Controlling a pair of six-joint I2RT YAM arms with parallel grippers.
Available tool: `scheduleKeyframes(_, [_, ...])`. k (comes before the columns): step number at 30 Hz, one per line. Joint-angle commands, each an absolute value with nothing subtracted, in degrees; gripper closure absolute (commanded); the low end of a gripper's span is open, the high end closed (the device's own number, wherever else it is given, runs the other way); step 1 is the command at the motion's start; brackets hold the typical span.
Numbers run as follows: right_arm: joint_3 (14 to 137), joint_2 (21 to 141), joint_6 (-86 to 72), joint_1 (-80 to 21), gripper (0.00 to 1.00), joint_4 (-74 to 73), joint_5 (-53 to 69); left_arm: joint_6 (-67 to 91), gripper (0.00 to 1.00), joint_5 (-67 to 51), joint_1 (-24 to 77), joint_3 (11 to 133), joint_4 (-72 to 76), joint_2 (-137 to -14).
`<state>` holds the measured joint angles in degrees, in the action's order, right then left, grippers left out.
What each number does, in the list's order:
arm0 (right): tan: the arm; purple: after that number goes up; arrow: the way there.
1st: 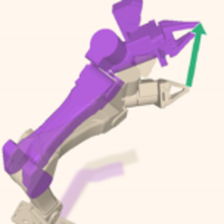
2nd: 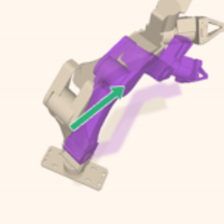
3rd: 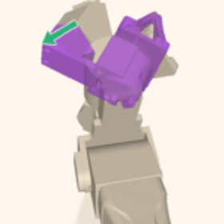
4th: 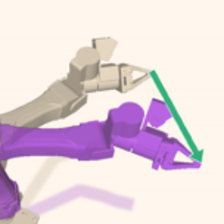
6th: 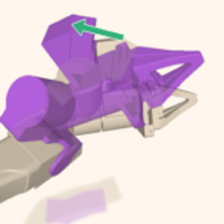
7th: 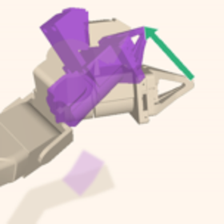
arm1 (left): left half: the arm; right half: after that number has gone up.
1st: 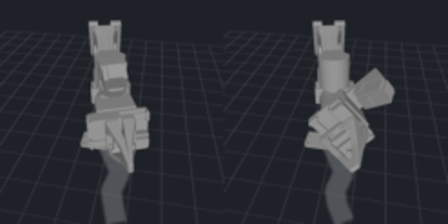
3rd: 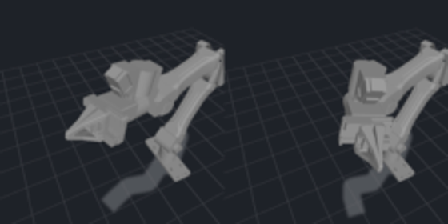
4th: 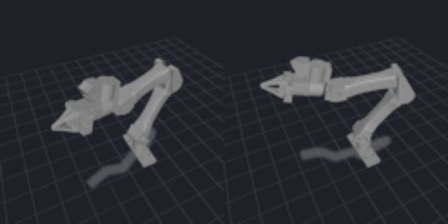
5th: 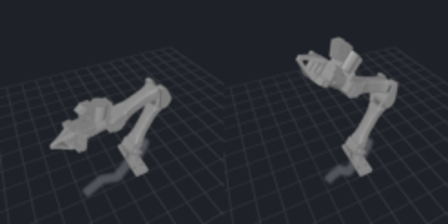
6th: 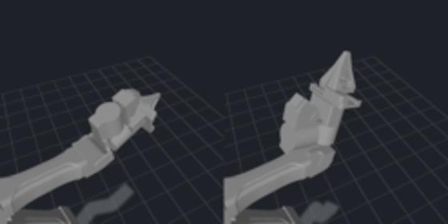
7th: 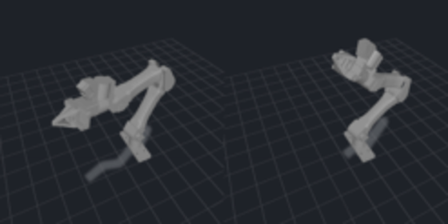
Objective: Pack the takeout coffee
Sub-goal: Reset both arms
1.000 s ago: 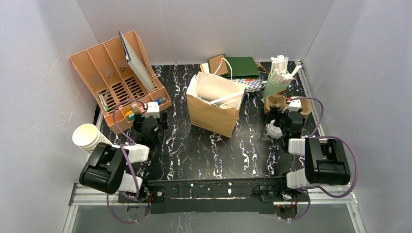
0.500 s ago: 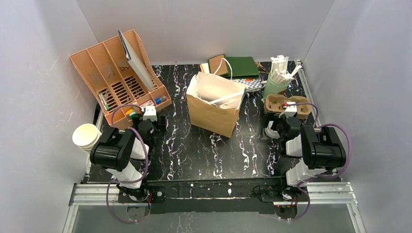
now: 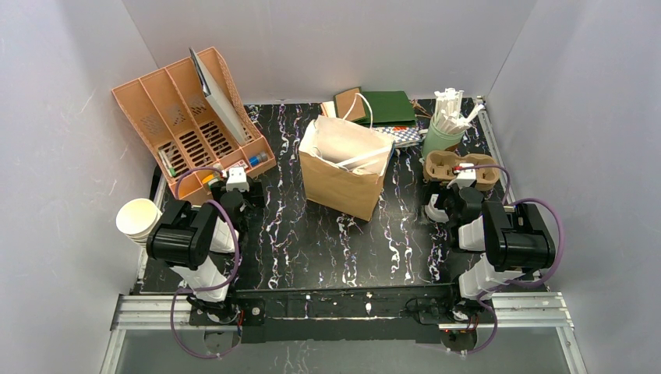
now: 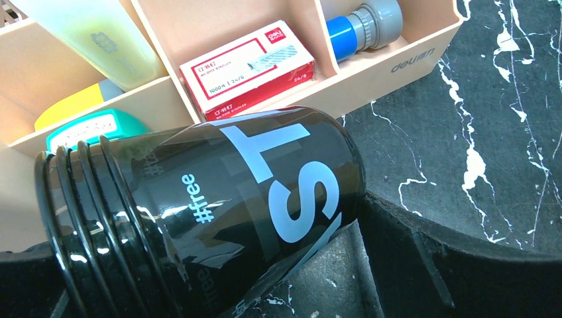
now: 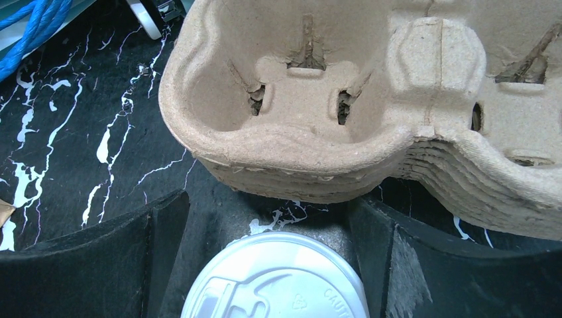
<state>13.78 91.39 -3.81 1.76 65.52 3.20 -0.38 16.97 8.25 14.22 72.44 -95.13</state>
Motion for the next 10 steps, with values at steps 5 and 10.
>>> scheduleKeyframes(5, [15.4,91.6,-2.8,1.6,0.02,67.6,3.3,-0.4,0.02,18.4,7.5,15.1,71.6,-96.2])
scheduleKeyframes(10, [15.4,91.6,-2.8,1.6,0.02,67.6,3.3,-0.4,0.02,18.4,7.4,14.7,71.6,-95.7])
